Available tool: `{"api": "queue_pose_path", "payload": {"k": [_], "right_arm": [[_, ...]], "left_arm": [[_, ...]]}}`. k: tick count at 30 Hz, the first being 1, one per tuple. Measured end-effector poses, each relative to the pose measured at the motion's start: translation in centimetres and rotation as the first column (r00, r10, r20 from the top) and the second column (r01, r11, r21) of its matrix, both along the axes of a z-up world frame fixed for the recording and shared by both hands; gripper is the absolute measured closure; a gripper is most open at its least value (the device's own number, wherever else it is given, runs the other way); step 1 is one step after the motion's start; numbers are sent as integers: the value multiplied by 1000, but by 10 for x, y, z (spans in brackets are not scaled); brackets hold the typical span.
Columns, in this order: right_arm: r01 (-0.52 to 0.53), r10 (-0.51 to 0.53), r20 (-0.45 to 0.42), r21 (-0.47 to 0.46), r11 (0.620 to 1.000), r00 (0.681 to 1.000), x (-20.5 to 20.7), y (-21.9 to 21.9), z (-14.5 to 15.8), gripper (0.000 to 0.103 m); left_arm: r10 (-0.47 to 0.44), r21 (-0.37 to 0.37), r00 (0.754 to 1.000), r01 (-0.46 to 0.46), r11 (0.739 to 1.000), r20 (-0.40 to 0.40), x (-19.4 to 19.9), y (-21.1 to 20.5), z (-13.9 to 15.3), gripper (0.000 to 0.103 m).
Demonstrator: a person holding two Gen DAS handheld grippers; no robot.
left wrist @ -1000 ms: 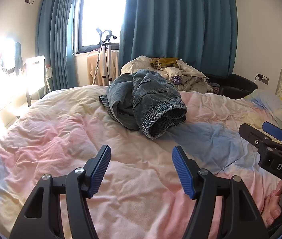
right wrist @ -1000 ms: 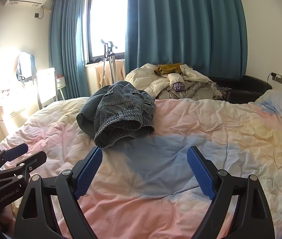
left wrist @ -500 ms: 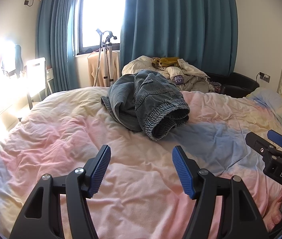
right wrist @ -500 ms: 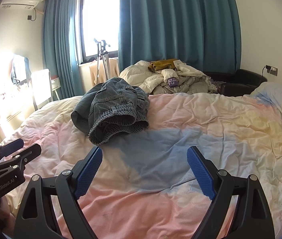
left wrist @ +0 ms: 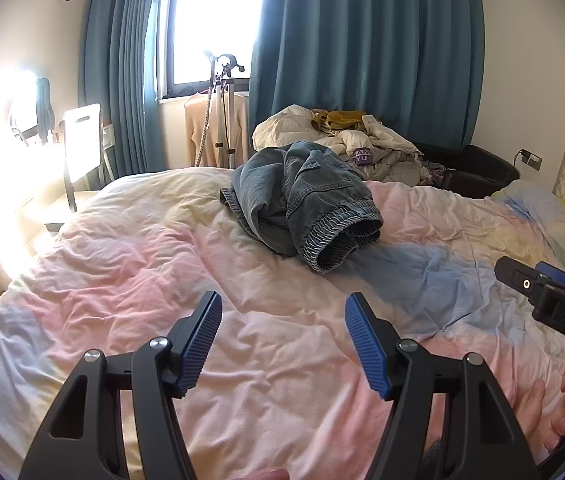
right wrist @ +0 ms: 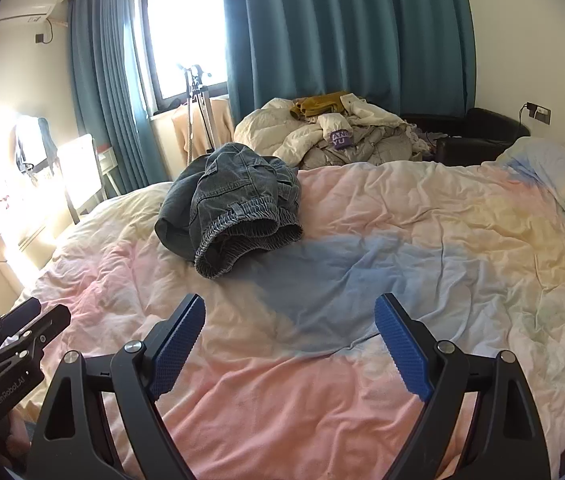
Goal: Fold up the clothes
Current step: 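Move the open left gripper toward the ribbed cuff of the denim jeans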
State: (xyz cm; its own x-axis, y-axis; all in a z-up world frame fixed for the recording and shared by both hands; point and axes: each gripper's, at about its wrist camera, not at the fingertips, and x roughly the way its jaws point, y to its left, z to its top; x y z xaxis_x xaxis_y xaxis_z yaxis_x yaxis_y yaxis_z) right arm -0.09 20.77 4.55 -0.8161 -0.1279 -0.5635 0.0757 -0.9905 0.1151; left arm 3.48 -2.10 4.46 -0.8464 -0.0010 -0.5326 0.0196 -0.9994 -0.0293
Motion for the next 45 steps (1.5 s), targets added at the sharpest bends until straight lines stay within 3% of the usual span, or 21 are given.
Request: {"api": "queue_pose_path", "payload": {"k": [6, 12, 18, 22, 31, 34, 40, 45], "right_arm": [[3, -8, 97, 50, 999, 995, 4, -4, 40, 15], [33, -30, 257, -8, 999, 966, 3, 10, 69, 15], [44, -39, 216, -19, 999, 976, -6, 6, 113, 15], [53, -48, 180, -23, 998, 983, -17, 2, 107, 15], [160, -153, 47, -209, 965, 987, -27, 45, 50, 15], [184, -182, 32, -174, 967, 983, -38, 60, 28, 15], [110, -100, 102, -98, 989, 990, -83, 62, -21, 15], [63, -30, 172, -189, 980, 985, -110, 70, -53, 15]], "left_arm": [[-25, -18, 1000, 26, 1000, 18, 13, 7, 44, 37], [-40, -18, 998, 42, 999, 57, 12, 8, 90, 37], [-64, -49, 996, 67, 997, 66, 4, 19, 106, 37], [-88, -82, 994, 93, 992, 68, -14, 33, 84, 37], [-130, -114, 986, 141, 983, 102, -93, 53, 10, 37], [-131, -120, 982, 147, 982, 133, -126, 59, -15, 37], [-136, -262, 974, 181, 948, 183, -186, 85, -64, 37], [-100, -378, 981, 156, 912, 165, -228, 104, -83, 37]]}}
